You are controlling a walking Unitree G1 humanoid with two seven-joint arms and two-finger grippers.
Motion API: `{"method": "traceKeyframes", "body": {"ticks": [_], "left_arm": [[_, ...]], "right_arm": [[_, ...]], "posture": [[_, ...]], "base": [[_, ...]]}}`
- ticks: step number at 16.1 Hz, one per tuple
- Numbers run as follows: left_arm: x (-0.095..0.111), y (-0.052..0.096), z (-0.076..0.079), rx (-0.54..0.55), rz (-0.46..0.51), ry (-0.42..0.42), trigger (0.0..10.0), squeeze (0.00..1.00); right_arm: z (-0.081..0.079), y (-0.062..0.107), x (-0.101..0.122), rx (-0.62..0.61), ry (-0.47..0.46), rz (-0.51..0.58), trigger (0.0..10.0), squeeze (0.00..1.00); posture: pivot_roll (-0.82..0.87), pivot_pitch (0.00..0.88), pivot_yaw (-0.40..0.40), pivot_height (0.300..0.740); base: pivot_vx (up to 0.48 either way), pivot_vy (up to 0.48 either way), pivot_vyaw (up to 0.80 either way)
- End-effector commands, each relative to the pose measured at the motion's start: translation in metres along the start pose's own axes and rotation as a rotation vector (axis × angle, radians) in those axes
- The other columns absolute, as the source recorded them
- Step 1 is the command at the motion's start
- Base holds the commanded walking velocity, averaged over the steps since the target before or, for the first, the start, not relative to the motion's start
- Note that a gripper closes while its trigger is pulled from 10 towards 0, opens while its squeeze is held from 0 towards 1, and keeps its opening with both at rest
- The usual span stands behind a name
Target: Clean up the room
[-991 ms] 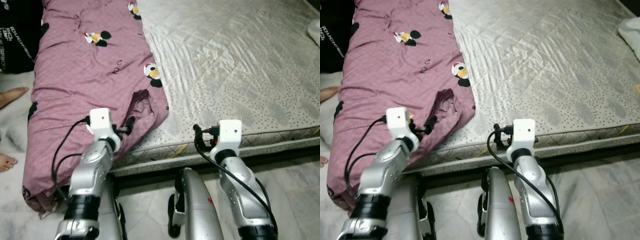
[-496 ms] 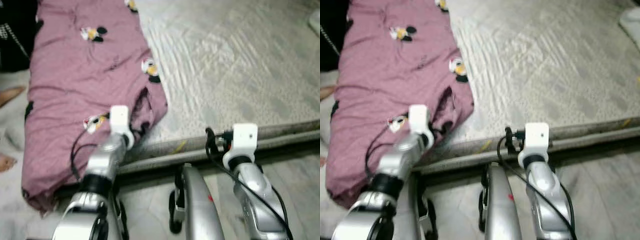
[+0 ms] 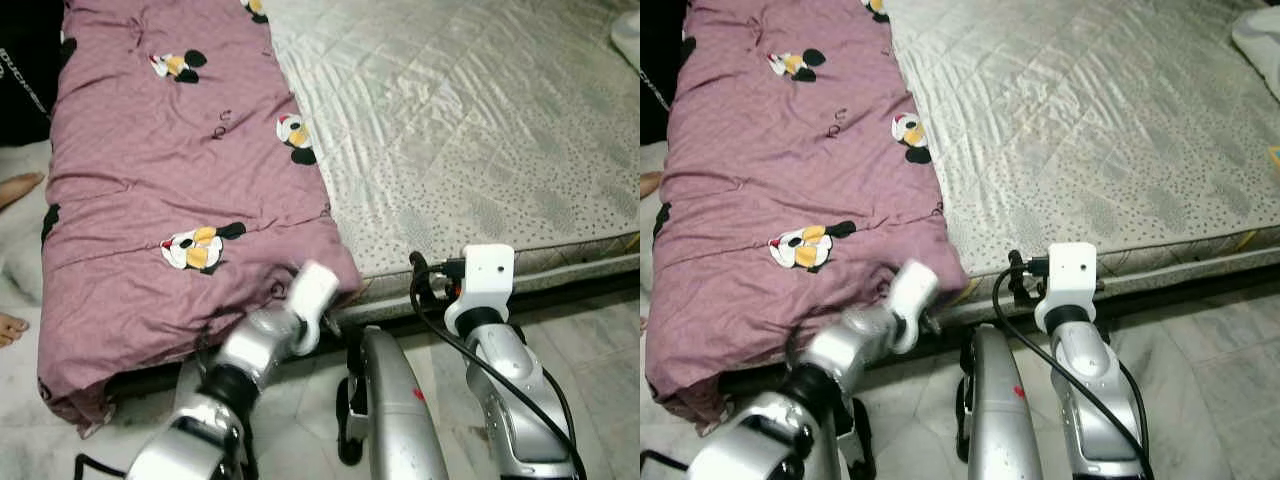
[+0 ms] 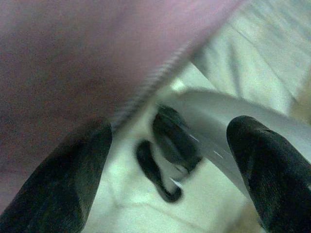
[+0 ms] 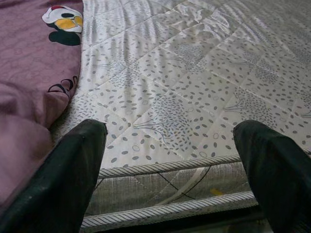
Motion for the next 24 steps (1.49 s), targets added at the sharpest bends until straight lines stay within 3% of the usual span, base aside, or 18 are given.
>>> {"method": "traceKeyframes", "body": {"ticks": [1, 5, 6, 8, 9, 11, 15, 17, 18, 19, 22, 24], "left_arm": [[-0.013, -0.002, 0.008, -0.044, -0.06, -0.041, 10.0, 0.0], [-0.008, -0.003, 0.018, -0.077, -0.063, -0.193, 10.0, 0.0], [0.01, -0.002, 0.023, -0.059, 0.052, -0.323, 10.0, 0.0], [0.037, 0.004, 0.031, -0.058, 0.207, -0.375, 10.0, 0.0], [0.063, 0.014, 0.035, -0.037, 0.349, -0.407, 10.0, 0.0], [0.09, 0.029, 0.033, -0.01, 0.47, -0.431, 10.0, 0.0], [0.108, 0.04, 0.033, -0.025, 0.537, -0.484, 10.0, 0.0], [0.114, 0.045, 0.035, -0.045, 0.565, -0.445, 10.0, 0.0], [0.115, 0.046, 0.037, -0.067, 0.578, -0.386, 10.0, 0.0], [0.117, 0.048, 0.041, -0.085, 0.598, -0.354, 10.0, 0.0], [0.118, 0.054, 0.063, -0.199, 0.624, -0.365, 10.0, 0.0], [0.105, 0.049, 0.08, -0.271, 0.554, -0.419, 10.0, 0.0]], "right_arm": [[0.003, 0.001, -0.004, -0.013, 0.012, -0.023, 10.0, 0.0], [0.001, -0.003, -0.004, -0.011, 0.011, -0.019, 10.0, 0.0], [0.001, -0.005, -0.003, -0.011, 0.01, -0.015, 10.0, 0.0], [0.001, -0.007, -0.002, -0.014, 0.009, -0.01, 10.0, 0.0], [0.001, -0.008, -0.001, -0.02, 0.007, -0.005, 10.0, 0.0], [0.0, -0.009, 0.001, -0.023, 0.006, 0.005, 10.0, 0.0], [-0.003, -0.014, 0.003, -0.021, 0.003, 0.015, 10.0, 0.0], [-0.003, -0.014, 0.003, -0.023, 0.001, 0.018, 10.0, 0.0], [-0.003, -0.015, 0.003, -0.028, -0.002, 0.021, 10.0, 0.0], [-0.003, -0.016, 0.003, -0.03, -0.004, 0.023, 10.0, 0.0], [-0.004, -0.017, 0.003, -0.03, -0.004, 0.027, 10.0, 0.0], [-0.005, -0.019, 0.003, -0.03, -0.006, 0.029, 10.0, 0.0]], "posture": [[-0.17, 0.208, -0.047, 0.572], [-0.16, 0.199, -0.045, 0.572], [-0.16, 0.204, -0.047, 0.572], [-0.15, 0.205, -0.045, 0.572], [-0.15, 0.196, -0.046, 0.572], [-0.14, 0.19, -0.044, 0.572], [-0.13, 0.179, -0.039, 0.572], [-0.12, 0.175, -0.039, 0.572], [-0.12, 0.174, -0.038, 0.572], [-0.12, 0.173, -0.037, 0.572], [-0.11, 0.169, -0.038, 0.572], [-0.11, 0.161, -0.036, 0.572]], "base": [[0.0, 0.0, 0.0], [0.0, 0.0, 0.0], [0.0, 0.0, 0.0], [0.0, 0.0, 0.0], [0.0, 0.0, 0.0], [0.0, 0.0, 0.0], [0.0, 0.0, 0.0], [0.0, 0.0, 0.0], [0.0, 0.0, 0.0], [0.0, 0.0, 0.0], [0.0, 0.0, 0.0], [0.0, 0.0, 0.0]]}}
Point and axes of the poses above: a point about 5 cm out from each wrist's last joint towards the gripper, its own y axis pointing back from the gripper into the wrist, its own x axis along the axis of the wrist's last joint, z = x × y, the point moved 2 cm from there along -y, pointing out of the wrist towards the gripper, and after that the axes turned 9 degrees about y, right-handed, at the moved point
